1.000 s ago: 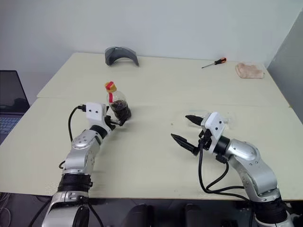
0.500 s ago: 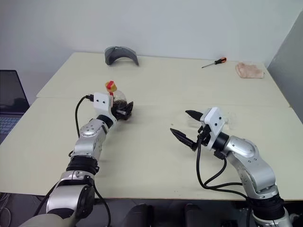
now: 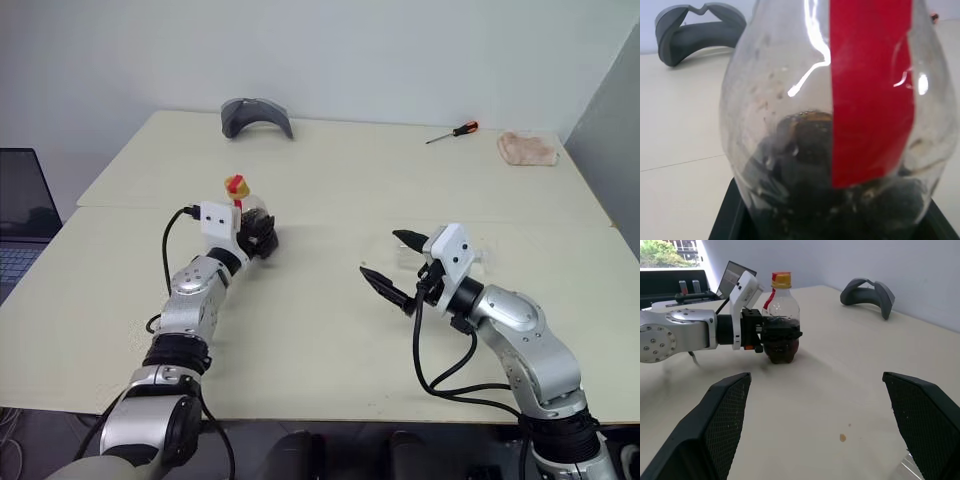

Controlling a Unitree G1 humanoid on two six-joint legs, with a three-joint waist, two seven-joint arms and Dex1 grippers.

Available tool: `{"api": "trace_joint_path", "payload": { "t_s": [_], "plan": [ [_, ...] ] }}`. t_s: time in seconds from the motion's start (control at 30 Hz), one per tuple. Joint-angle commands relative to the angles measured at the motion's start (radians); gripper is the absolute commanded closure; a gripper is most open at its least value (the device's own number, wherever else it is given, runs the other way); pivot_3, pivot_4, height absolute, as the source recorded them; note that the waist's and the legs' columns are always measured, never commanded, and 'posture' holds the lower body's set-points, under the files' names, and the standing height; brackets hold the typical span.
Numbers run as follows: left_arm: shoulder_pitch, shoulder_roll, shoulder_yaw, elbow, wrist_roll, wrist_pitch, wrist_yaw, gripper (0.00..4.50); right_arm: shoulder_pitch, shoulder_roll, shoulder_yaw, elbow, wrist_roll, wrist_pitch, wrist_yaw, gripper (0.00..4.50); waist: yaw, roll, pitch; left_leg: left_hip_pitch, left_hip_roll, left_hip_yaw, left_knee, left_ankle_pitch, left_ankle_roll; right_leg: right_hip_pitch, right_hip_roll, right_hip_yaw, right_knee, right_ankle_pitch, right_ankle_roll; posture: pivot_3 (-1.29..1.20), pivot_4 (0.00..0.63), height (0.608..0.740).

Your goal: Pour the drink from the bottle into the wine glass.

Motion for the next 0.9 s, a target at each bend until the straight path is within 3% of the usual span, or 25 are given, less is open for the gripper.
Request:
{"api": "trace_joint_path", "payload": {
  "t_s": [0.03, 0.4, 0.67, 0.9],
  "plan": [
    [0.014, -0.010, -0.038, -0.176, -0.042, 0.053, -0.070, 2.88, 0.020, -0.023, -0.051, -0.083, 0.024, 0.023, -0.014, 0.00, 0.001, 0.000, 0.000, 0.000, 0.000, 0.000, 0.000, 0.000, 0.000, 0.000, 0.000, 0.000, 0.000, 0.000, 0.000, 0.00, 0.150, 0.740],
    [0.031, -0.034, -0.323, -0.497, -0.143, 0.303, -0.450, 3.30, 0.154, -0.101, -0.202, -0.310, 0.247, 0.242, -0.078, 0.00, -0.001, 0.000, 0.000, -0.002, -0.001, -0.002, 0.001, 0.000, 0.000, 0.000, -0.001, -0.001, 0.000, 0.000, 0.000, 0.00, 0.150, 0.740],
    [0.012, -0.037, -0.478, -0.465, -0.110, 0.262, -0.643, 3.48, 0.104, -0.148, -0.283, -0.398, 0.398, 0.330, -0.184, 0.00, -0.003, 0.001, 0.001, -0.001, -0.001, -0.002, 0.001, 0.000, 0.000, 0.000, 0.001, 0.000, 0.000, 0.000, 0.001, 0.00, 0.150, 0.740],
    [-0.007, -0.064, -0.487, -0.427, -0.092, 0.230, -0.671, 3.59, -0.001, -0.173, -0.256, -0.366, 0.485, 0.398, -0.252, 0.00, 0.000, 0.001, 0.001, -0.003, -0.001, -0.002, 0.001, 0.000, 0.001, -0.001, 0.001, 0.000, -0.002, -0.001, 0.002, 0.00, 0.150, 0.740]
  ]
}}
